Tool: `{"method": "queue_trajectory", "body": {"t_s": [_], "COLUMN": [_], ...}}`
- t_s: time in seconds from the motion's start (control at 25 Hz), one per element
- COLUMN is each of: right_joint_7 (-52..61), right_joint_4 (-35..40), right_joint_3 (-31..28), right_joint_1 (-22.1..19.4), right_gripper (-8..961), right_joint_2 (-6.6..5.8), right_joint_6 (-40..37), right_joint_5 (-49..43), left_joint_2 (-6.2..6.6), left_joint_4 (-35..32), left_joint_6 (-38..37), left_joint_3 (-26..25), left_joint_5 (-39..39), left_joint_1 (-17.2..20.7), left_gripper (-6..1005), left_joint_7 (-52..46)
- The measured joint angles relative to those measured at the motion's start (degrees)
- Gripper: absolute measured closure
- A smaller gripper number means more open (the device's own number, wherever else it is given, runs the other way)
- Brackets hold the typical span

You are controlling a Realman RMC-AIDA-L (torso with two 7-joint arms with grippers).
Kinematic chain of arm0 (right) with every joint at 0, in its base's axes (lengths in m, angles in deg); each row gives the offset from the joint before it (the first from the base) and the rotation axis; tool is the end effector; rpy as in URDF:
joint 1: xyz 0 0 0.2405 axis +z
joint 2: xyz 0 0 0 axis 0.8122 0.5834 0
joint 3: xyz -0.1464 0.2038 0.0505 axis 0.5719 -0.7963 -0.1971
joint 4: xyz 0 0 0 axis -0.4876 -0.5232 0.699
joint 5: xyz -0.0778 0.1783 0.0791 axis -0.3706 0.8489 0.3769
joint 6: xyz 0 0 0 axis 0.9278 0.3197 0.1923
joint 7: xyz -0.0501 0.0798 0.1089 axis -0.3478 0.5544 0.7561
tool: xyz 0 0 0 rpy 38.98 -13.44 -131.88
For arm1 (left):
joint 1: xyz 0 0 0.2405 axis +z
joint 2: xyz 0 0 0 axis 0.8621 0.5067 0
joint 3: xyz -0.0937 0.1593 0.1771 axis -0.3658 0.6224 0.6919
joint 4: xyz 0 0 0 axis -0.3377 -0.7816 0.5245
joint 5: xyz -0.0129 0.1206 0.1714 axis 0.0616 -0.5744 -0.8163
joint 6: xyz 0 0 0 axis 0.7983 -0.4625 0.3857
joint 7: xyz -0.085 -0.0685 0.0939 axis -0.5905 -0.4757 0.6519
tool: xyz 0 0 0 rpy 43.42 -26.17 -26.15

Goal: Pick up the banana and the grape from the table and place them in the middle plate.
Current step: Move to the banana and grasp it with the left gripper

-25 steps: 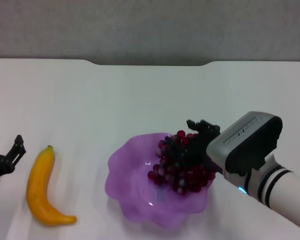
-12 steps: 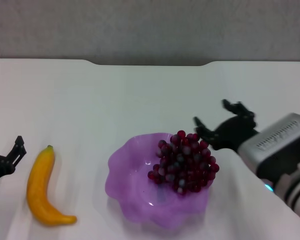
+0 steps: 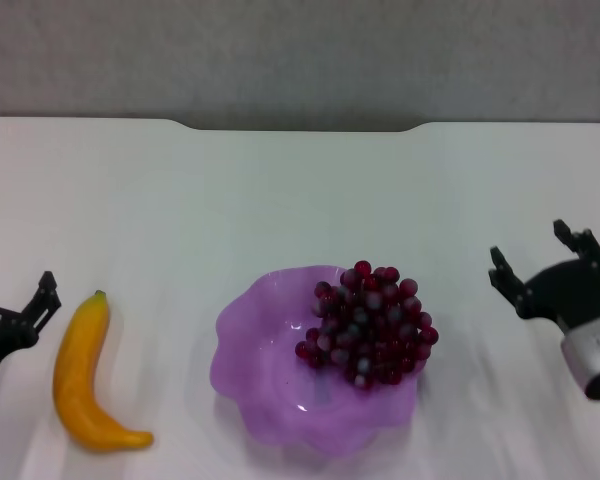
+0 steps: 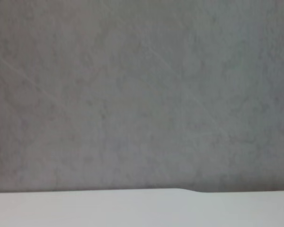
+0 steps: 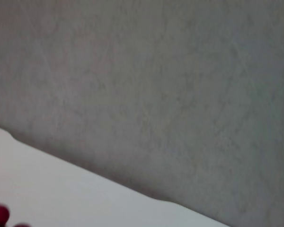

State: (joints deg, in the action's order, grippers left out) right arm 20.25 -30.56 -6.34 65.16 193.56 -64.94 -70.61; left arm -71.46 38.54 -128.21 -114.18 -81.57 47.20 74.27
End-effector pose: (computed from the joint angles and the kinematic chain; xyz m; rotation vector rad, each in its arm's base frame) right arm 0.2930 0.3171 -0.0520 -1.8133 0.3750 0.3121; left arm -0.3726 0.2887 -0.0146 -1.5955 -0.7134 -0.5608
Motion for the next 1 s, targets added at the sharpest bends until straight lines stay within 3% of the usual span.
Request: {"method": "queue_trajectory", "body": {"t_s": [0.24,0.44,0.6,0.72,0.84,1.0], "right_joint_7": [3.76,6.4,7.33,9.29,11.0,11.59], "right_joint_4": [7.67,11.33,14.02,15.4,16.38,16.99], "right_joint_3": [4.93,7.07,8.12,8.72,8.85,9.68], "right_joint_1": [2.11,2.69,2.93,3.23,3.52,3.94], "right_gripper": [133,133,133,133,133,133], "right_joint_2": [0.18,0.26,0.41,0.49,0.48,0.47], "right_joint_6": [-5.61,-7.94,-9.58,-10.05,-9.78,-9.53], "right_joint_5": [0.0,0.01,0.11,0.33,0.29,0.23], "left_joint_2": [0.45,1.18,2.68,3.05,2.48,1.04], "left_joint_4": [2.38,10.78,25.17,35.53,45.58,55.01], "left_joint_6": [5.03,10.96,24.44,34.42,46.37,66.91], "left_joint_3": [2.04,1.89,0.32,-2.29,-5.37,-10.32], "left_joint_5": [-0.3,-1.61,-4.57,-7.73,-9.37,-6.91], "left_joint_1": [-0.47,1.39,5.38,8.23,10.73,10.36], "left_gripper": [154,155,155,156,156,157], "left_joint_7": [-5.02,-5.96,-5.29,-3.95,-0.12,8.0]}}
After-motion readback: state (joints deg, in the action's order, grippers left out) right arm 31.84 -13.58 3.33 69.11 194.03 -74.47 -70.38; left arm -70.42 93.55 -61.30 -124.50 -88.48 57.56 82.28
